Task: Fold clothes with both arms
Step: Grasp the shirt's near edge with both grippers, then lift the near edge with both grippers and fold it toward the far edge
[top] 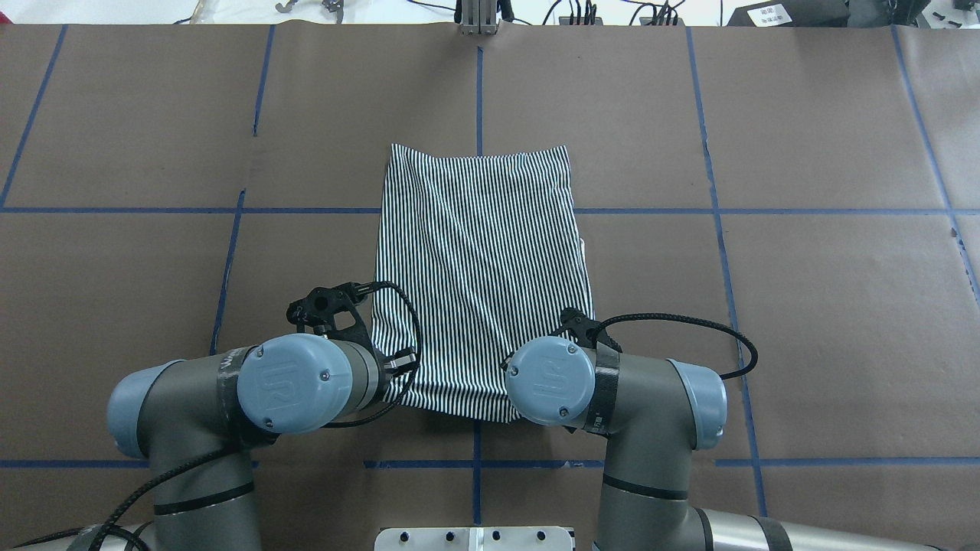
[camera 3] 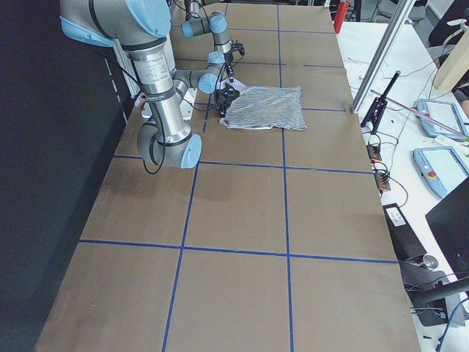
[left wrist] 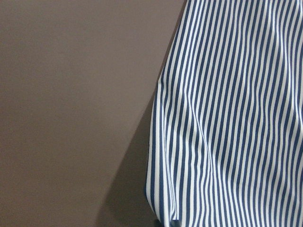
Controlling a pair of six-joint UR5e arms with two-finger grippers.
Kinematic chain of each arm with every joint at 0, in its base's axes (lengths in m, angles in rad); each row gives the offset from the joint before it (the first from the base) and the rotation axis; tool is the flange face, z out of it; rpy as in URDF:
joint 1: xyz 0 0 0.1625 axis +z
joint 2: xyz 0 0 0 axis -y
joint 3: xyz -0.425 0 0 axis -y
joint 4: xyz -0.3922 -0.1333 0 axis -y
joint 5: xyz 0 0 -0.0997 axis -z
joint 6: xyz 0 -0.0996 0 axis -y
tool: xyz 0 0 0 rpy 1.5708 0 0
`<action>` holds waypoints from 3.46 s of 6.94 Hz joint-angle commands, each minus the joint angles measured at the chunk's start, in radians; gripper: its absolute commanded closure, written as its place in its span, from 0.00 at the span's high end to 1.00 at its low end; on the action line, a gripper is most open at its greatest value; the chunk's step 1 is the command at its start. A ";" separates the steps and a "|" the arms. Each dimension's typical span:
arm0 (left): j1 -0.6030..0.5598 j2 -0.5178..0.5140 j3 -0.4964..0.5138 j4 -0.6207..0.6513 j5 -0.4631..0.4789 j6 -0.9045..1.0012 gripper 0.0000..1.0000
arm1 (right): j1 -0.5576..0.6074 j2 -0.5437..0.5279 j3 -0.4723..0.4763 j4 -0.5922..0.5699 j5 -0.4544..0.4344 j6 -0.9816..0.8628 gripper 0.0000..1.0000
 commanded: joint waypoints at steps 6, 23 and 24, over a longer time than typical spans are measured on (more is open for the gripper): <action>0.127 0.081 -0.202 0.015 -0.052 -0.072 0.00 | -0.074 -0.083 0.255 0.007 -0.004 -0.010 0.00; -0.547 -0.195 0.655 -0.503 -0.164 0.312 1.00 | 0.445 0.431 -0.718 0.431 0.040 -0.459 1.00; -0.568 -0.195 0.655 -0.505 -0.178 0.330 1.00 | 0.480 0.426 -0.738 0.438 0.063 -0.484 1.00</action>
